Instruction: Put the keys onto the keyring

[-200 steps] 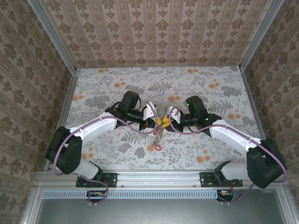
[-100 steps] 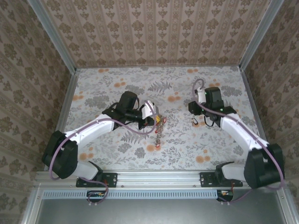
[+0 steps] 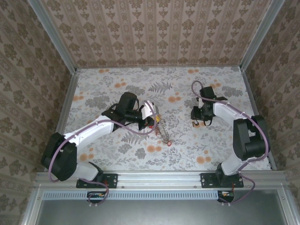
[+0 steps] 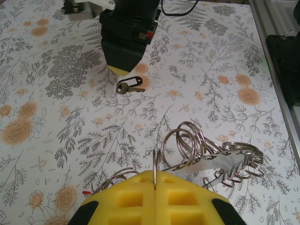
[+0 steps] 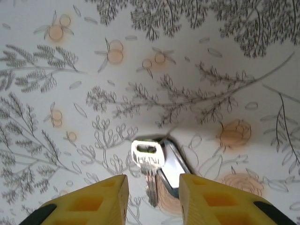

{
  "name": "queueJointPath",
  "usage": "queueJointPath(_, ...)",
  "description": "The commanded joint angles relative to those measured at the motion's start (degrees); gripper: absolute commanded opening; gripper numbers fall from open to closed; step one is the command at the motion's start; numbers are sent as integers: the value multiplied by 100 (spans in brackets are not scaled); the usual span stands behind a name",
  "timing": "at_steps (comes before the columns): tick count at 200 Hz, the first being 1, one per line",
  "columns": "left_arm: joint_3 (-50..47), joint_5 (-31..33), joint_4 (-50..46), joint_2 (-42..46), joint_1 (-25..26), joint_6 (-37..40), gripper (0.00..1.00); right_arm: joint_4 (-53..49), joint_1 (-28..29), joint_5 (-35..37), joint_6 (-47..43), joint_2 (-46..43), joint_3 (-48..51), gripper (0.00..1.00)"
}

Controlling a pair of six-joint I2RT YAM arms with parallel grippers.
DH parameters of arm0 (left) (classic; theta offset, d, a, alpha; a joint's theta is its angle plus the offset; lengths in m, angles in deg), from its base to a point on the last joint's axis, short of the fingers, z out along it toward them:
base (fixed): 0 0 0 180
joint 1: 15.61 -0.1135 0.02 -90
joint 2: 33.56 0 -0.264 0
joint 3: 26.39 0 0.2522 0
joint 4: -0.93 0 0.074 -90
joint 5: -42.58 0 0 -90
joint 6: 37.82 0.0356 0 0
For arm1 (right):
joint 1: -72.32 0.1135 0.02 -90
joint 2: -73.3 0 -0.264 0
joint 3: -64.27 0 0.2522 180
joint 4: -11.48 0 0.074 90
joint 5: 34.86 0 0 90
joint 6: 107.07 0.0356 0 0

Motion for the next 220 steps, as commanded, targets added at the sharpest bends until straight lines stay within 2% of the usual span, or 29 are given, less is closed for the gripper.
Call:
queueJointPath(1,77,-82,238,123,-27,-117,0,-219,86,261,163,255,-289,36)
queueJointPath(42,137,-82,201,115,-27,-112,0,-377,132,485,172,695,-598,35)
queueJointPath(104,150,-60,129,116,-27,-94,0,-290,141,429,199,949,-668,30)
queueJointPath(220,184,-82,56,78,-18,-85,0,-251,156,408,156,957,-642,10)
